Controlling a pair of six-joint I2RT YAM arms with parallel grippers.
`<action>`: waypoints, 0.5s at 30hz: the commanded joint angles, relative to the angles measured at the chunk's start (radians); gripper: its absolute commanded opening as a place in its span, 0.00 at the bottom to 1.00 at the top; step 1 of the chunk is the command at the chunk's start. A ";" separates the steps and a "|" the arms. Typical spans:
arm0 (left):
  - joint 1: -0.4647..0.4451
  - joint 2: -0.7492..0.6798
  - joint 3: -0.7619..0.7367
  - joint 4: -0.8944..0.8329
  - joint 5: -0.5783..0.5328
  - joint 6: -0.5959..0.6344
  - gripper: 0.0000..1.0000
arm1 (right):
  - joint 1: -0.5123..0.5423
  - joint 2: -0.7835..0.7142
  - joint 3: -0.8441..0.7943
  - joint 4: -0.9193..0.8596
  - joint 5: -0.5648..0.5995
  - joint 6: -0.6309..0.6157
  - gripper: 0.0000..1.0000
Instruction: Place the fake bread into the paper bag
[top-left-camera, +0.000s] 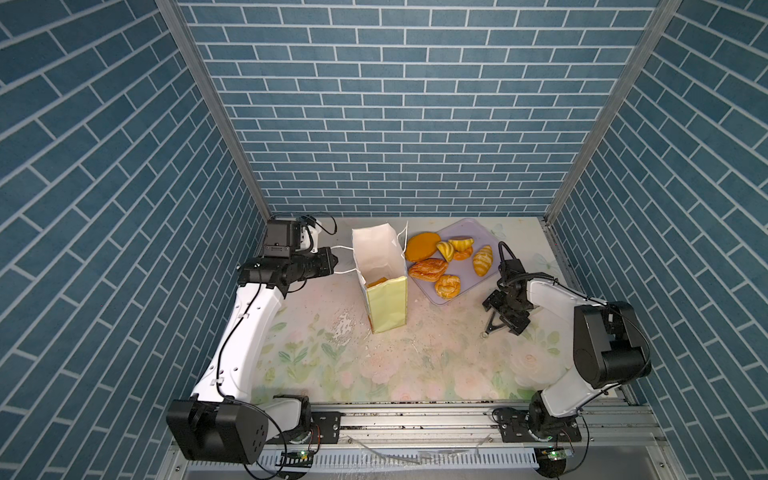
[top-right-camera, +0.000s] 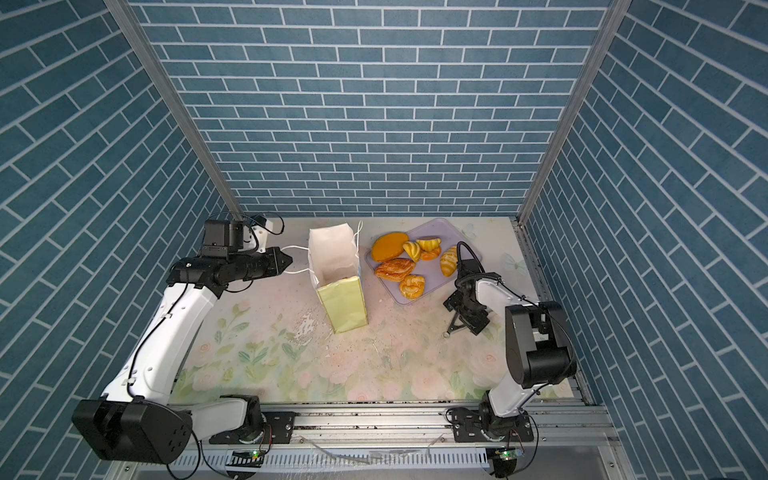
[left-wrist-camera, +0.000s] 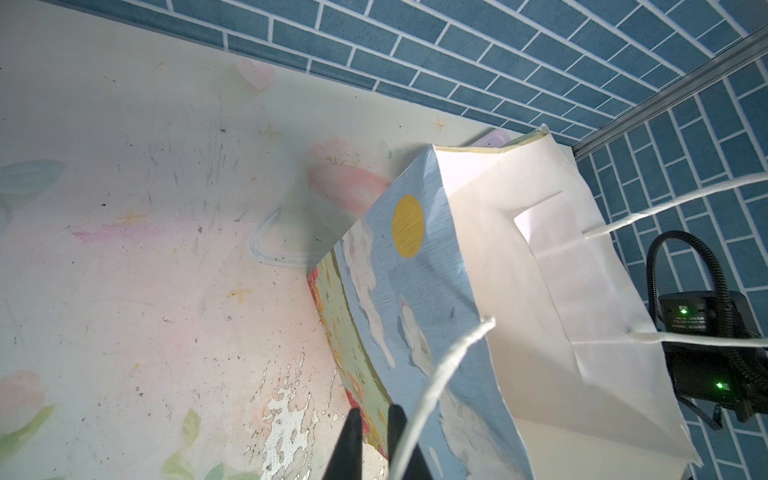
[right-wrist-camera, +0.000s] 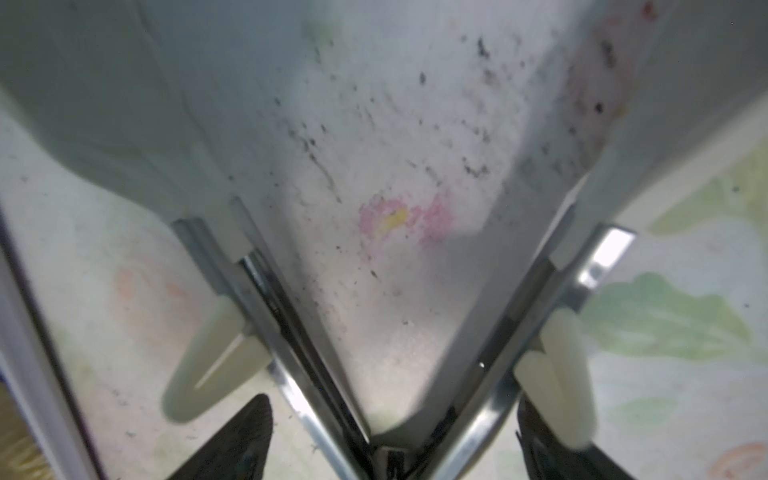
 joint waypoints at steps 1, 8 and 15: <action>0.006 -0.003 0.008 -0.024 0.001 0.009 0.15 | 0.005 0.012 -0.010 0.016 0.013 0.011 0.87; 0.008 0.000 0.014 -0.027 0.000 0.012 0.15 | -0.012 0.033 0.049 -0.023 0.044 -0.201 0.68; 0.009 -0.005 0.012 -0.030 0.000 0.013 0.15 | -0.047 0.064 0.059 -0.109 0.022 -0.459 0.61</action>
